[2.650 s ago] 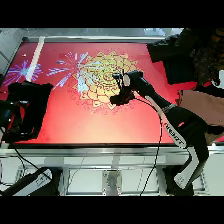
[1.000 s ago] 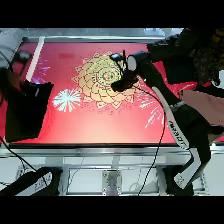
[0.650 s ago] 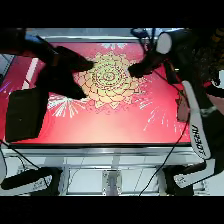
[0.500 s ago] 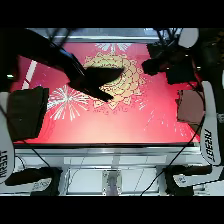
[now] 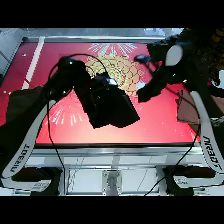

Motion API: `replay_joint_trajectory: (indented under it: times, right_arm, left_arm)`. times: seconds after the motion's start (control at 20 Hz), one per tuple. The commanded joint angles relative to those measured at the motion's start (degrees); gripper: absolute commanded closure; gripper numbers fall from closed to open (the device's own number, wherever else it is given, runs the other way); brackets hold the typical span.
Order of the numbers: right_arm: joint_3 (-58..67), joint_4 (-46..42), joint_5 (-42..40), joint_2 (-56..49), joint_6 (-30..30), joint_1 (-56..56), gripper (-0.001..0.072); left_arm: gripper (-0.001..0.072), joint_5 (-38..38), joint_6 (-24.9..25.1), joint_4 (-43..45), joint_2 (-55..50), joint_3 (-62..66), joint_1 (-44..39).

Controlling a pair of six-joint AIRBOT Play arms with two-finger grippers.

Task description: Fold the clothes and pants, and hang the long-sleeved shirts on hangers.

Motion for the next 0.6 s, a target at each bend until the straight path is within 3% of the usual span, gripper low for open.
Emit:
replay_joint_trajectory:
  times: [0.0, 0.2, 0.25, 0.4, 0.55]
  right_arm:
    - [-13.4, 2.3, -7.3, 0.2, -11.5, 6.8, 0.0312]
    - [-21.0, -5.8, -18.3, 0.2, -14.7, 10.6, 0.0310]
    - [-22.4, -6.0, -20.6, 0.2, -14.7, 10.0, 0.0269]
    - [-27.1, -5.9, -26.3, 0.1, -9.9, 6.5, 0.0169]
    - [-30.0, 0.5, -27.7, 0.1, -8.7, -0.2, 0.0157]
  left_arm:
    - [0.0675, 0.4, -0.9, 3.4, -0.4, -6.1, 1.4]
    - [0.0676, 0.3, -1.4, 4.3, 0.0, -6.4, 5.4]
    - [0.0675, 0.3, -1.4, 4.2, 0.4, -6.4, 6.7]
    - [0.0675, -0.1, -2.2, 3.3, 1.1, -6.4, 10.9]
    - [0.0675, -1.0, -2.2, 1.0, 1.1, -6.4, 12.9]
